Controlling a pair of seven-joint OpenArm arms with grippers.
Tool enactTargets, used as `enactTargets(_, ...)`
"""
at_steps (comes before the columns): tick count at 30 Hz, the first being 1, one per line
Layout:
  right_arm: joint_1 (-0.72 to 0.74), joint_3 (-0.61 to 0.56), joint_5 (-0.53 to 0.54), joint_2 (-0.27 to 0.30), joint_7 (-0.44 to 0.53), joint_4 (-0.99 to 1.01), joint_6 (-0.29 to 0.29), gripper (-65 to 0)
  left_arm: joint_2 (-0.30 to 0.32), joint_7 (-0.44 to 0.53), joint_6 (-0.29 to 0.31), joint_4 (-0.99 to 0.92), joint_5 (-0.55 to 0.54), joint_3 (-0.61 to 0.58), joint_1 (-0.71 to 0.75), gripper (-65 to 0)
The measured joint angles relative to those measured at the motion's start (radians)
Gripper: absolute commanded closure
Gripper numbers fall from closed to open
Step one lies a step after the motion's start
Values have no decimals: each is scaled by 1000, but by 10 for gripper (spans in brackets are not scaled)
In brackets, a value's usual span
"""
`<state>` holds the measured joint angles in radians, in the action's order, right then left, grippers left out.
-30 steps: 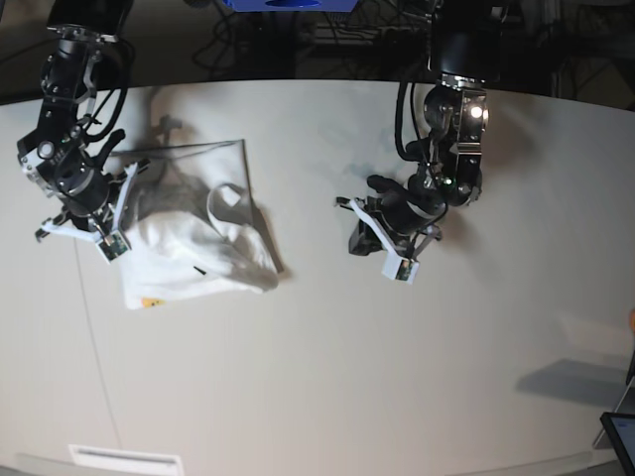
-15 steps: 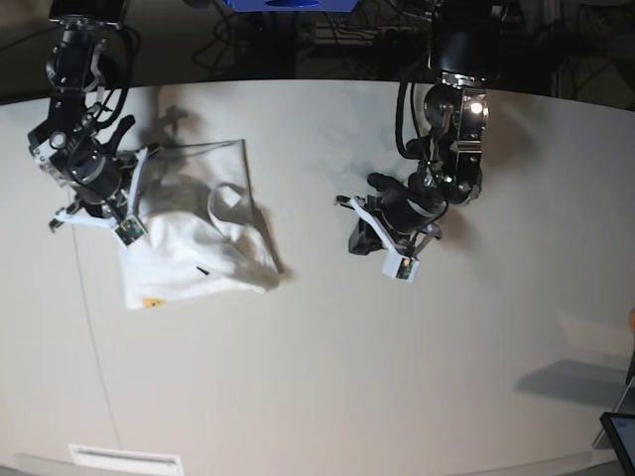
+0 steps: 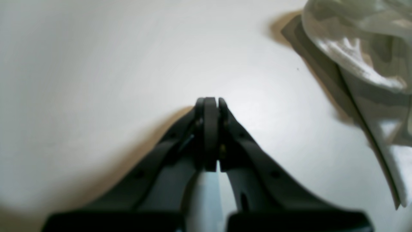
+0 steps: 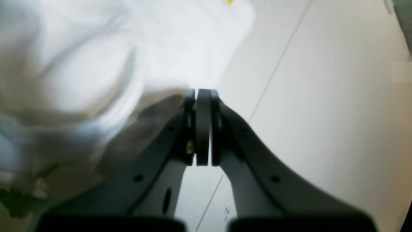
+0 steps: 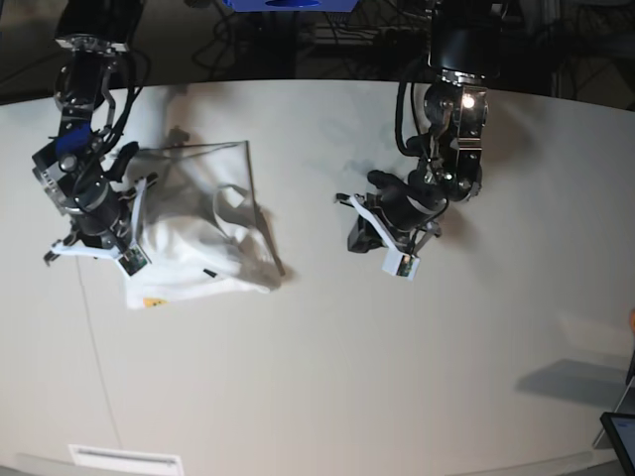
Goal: Fold the T-shirt properly
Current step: 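Press the folded layer flat with the right gripper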
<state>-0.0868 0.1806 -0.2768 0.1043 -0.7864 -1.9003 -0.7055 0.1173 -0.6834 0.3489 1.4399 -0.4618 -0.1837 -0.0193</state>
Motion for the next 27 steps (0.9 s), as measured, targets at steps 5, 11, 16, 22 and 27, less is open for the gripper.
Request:
enactTargets(5, -7, -39, -10, -6, -12, 0, 3, -1, 1, 0, 0, 0, 0, 0, 0, 0)
enactTargets(11, -27, -116, 1, -26, 0, 0, 2, 0, 0, 0, 0, 0, 0, 0, 0, 0)
enactTargets(16, -62, -120, -3, -40, -6, -3, -1, 0, 0, 0, 0, -1, 0, 0, -1, 0)
enactTargets(22, -147, -120, -3, -42, -4, -53, -2, 0, 1, -4, 0, -3, 1, 0, -6, 0)
enactTargets(27, -184, -120, -3, -42, 4, -61, 2, 0, 0, -7, 0, -3, 1, 0, -8, 0)
